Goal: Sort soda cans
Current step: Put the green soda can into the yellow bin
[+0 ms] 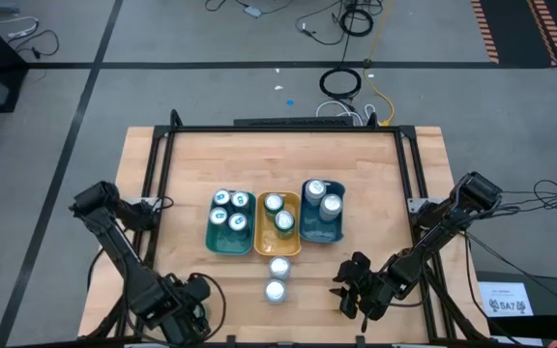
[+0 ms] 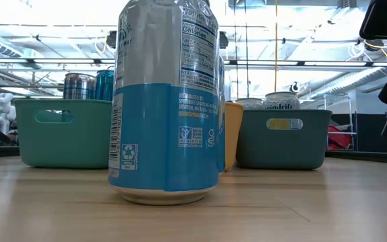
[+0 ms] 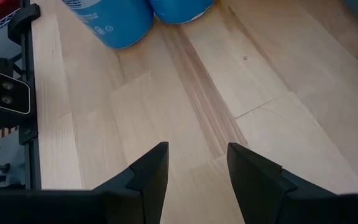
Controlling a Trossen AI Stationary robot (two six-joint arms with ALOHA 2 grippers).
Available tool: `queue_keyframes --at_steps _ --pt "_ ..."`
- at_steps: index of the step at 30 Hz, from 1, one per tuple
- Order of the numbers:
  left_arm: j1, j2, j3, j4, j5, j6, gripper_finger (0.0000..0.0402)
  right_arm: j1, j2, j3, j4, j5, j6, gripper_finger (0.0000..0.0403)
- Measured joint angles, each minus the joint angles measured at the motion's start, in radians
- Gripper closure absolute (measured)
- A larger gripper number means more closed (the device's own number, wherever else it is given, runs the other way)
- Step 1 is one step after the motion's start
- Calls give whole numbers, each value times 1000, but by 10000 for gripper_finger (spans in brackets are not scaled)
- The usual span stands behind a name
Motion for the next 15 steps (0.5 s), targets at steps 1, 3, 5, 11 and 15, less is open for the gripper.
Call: queue_keyframes --at_steps 1,3,5,11,15 --pt "0 5 0 0 0 0 27 0 0 0 0 0 0 248" --pt "0 12 0 0 0 0 27 0 0 0 0 0 0 248" --pt "0 19 -3 1 3 1 27 0 0 0 0 0 0 248" --pt "-11 24 -46 2 4 29 27 0 0 0 2 0 0 248" --pt "-21 25 -64 13 4 27 27 0 0 0 4 0 0 248"
